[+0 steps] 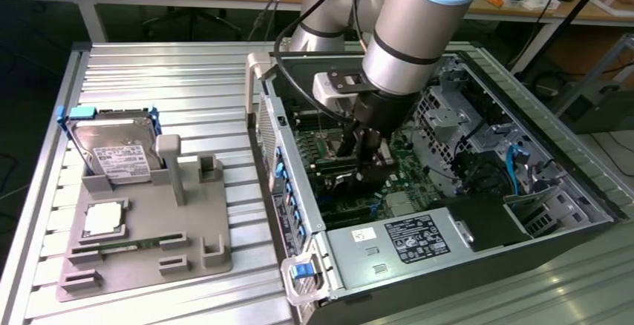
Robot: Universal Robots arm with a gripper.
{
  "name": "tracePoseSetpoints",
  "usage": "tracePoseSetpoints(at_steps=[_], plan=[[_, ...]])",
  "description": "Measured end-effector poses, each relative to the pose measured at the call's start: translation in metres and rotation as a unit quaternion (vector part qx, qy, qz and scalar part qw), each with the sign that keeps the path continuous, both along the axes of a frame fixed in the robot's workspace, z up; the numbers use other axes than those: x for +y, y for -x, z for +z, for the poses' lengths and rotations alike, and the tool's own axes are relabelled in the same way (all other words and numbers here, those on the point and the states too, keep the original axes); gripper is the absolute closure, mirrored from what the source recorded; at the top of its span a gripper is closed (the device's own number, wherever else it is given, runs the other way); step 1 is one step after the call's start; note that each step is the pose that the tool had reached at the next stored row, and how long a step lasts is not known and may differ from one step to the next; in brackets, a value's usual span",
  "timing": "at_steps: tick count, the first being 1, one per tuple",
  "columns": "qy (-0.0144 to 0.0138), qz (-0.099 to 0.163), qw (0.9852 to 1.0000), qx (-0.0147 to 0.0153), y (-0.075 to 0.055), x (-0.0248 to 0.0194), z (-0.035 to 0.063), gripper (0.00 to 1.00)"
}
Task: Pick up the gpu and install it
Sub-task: 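Insert the gpu into the slot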
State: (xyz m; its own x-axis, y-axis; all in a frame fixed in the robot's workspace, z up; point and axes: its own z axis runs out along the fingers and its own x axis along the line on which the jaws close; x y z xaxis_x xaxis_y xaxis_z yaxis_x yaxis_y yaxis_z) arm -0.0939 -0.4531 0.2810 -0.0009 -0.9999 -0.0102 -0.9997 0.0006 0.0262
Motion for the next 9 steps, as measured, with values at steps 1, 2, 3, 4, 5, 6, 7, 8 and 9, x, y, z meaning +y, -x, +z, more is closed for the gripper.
tracePoseSetpoints(at_steps=[1,2,3,4,5,6,7,8,9], plan=[[0.0,0.0,1.0,0.0,0.0,0.0,0.0,0.44],[0.0,0.0,1.0,0.0,0.0,0.0,0.0,0.44],[0.0,0.0,1.0,0.0,0.0,0.0,0.0,0.5],[0.0,0.0,1.0,0.0,0.0,0.0,0.0,0.56],[0.0,0.0,1.0,0.0,0.0,0.0,0.0,0.62],[0.0,0.0,1.0,0.0,0.0,0.0,0.0,0.68],[0.0,0.0,1.0,0.0,0.0,0.0,0.0,0.74],[0.0,0.0,1.0,0.0,0.0,0.0,0.0,0.74],[0.0,0.0,1.0,0.0,0.0,0.0,0.0,0.8]])
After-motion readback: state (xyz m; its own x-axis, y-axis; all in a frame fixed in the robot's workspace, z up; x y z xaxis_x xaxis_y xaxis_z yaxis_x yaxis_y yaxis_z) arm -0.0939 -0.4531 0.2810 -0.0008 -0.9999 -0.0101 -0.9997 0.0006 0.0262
